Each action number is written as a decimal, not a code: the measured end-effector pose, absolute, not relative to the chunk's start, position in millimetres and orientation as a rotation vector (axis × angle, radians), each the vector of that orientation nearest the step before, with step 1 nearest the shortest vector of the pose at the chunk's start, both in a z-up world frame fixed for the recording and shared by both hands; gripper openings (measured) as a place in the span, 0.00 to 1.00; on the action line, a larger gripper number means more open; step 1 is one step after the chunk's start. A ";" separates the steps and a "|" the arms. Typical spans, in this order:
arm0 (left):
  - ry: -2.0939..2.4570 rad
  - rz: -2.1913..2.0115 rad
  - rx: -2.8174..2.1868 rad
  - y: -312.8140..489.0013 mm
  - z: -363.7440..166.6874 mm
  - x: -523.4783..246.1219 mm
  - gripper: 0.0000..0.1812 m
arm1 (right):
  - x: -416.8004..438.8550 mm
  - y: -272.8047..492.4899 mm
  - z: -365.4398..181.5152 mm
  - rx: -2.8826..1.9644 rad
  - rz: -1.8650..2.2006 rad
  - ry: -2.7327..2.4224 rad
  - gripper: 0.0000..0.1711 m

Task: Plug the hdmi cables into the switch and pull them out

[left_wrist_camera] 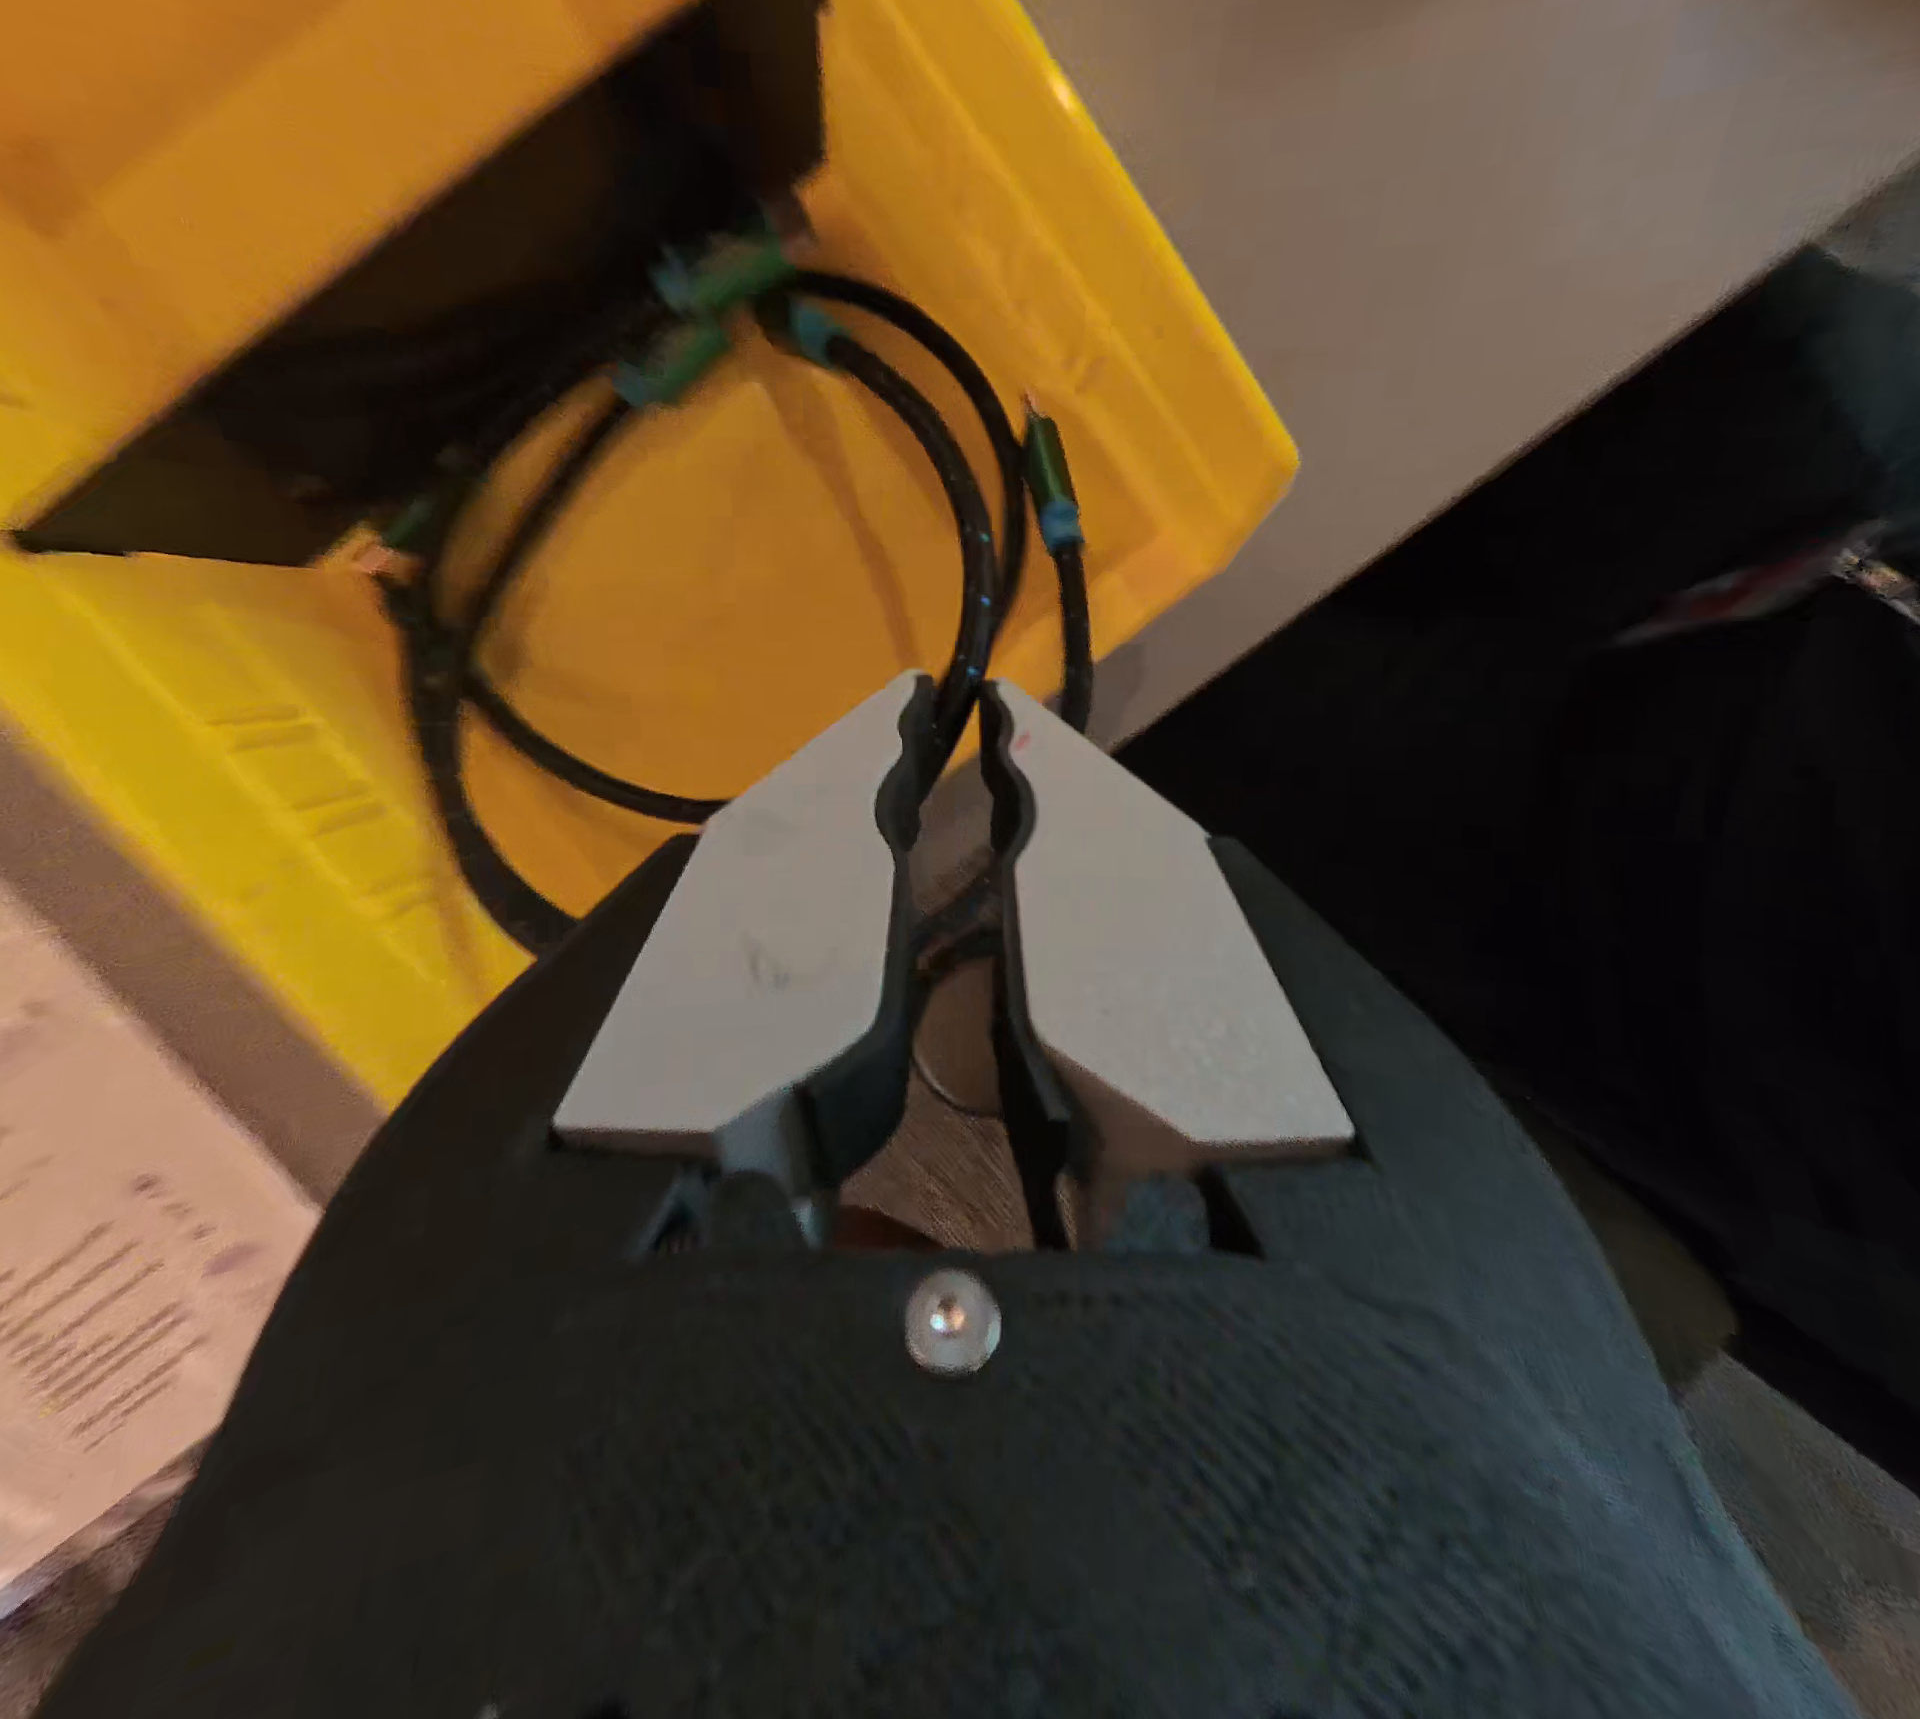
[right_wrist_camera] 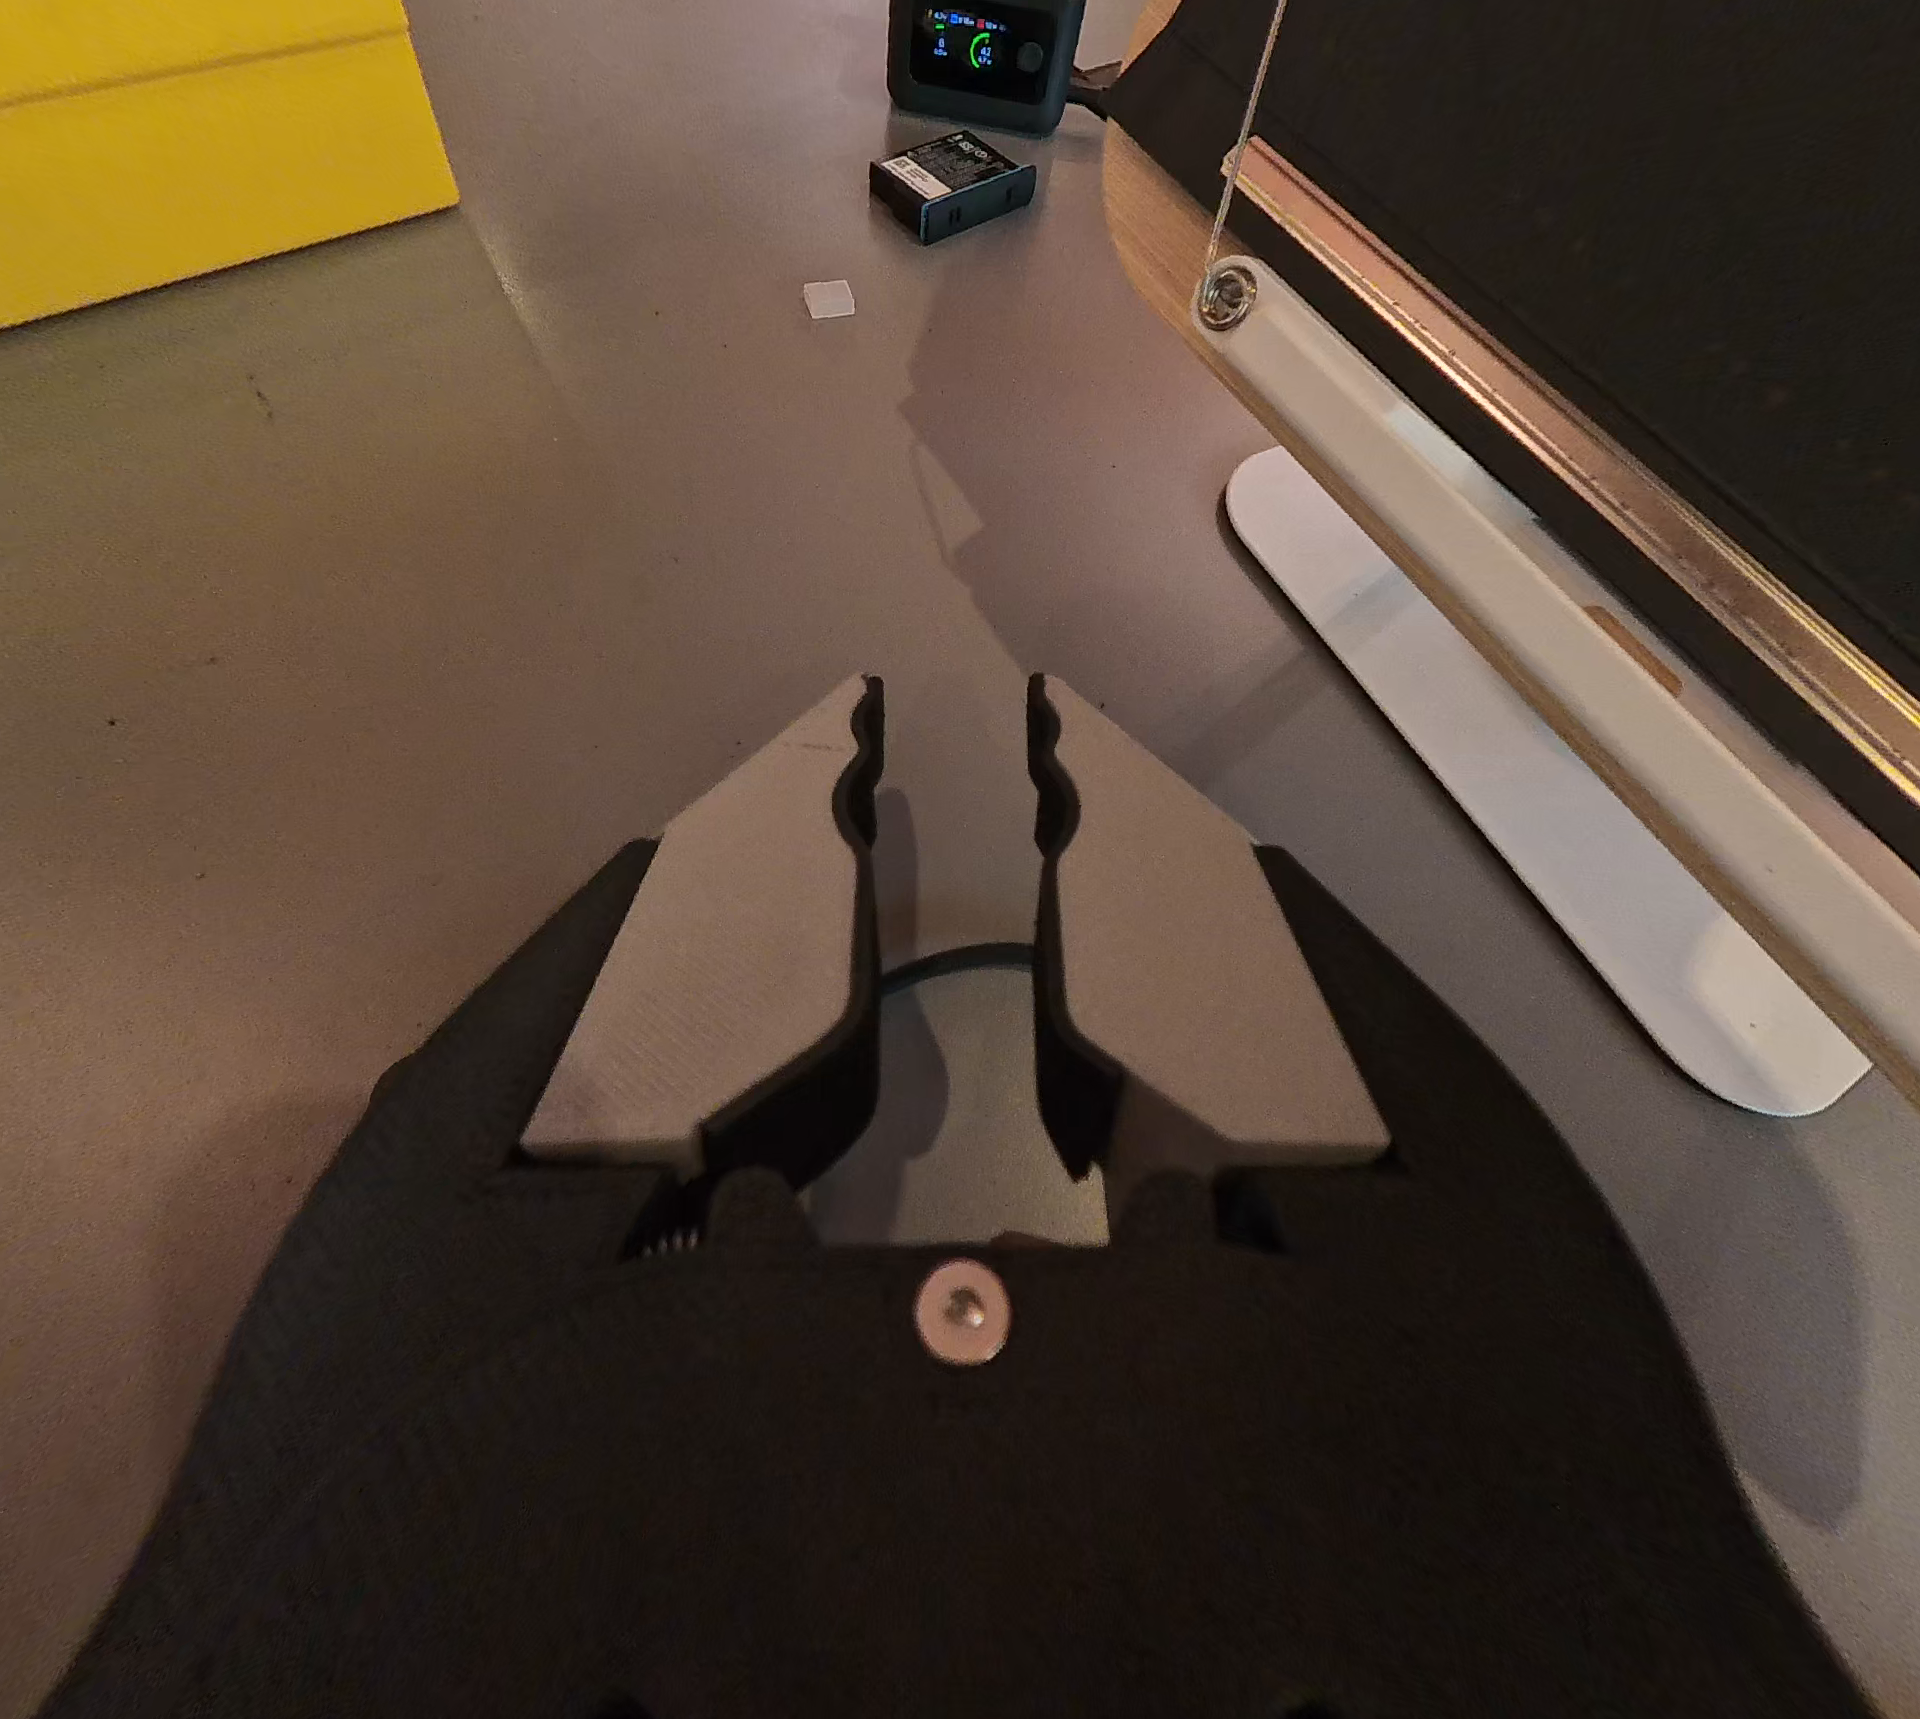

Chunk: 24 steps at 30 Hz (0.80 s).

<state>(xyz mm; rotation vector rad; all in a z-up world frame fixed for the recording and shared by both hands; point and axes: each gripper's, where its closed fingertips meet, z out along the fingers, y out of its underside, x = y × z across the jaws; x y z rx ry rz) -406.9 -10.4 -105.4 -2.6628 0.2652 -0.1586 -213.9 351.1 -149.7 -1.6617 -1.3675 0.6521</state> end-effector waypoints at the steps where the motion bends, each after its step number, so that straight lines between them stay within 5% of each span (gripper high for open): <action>1: 0.250 -0.089 -2.624 -4.7 -93.6 -414.9 0.03 | -214.0 351.1 -150.0 -1.662 0.650 -1.369 0.14; 13: 0.069 0.522 -2.145 37.3 58.6 -489.2 0.02 | -212.6 351.6 -148.3 -1.661 0.654 -1.362 0.14; 24: 0.338 0.368 -1.942 117.6 115.3 -380.4 0.02 | -222.1 321.6 -127.1 -1.495 0.825 -1.449 0.24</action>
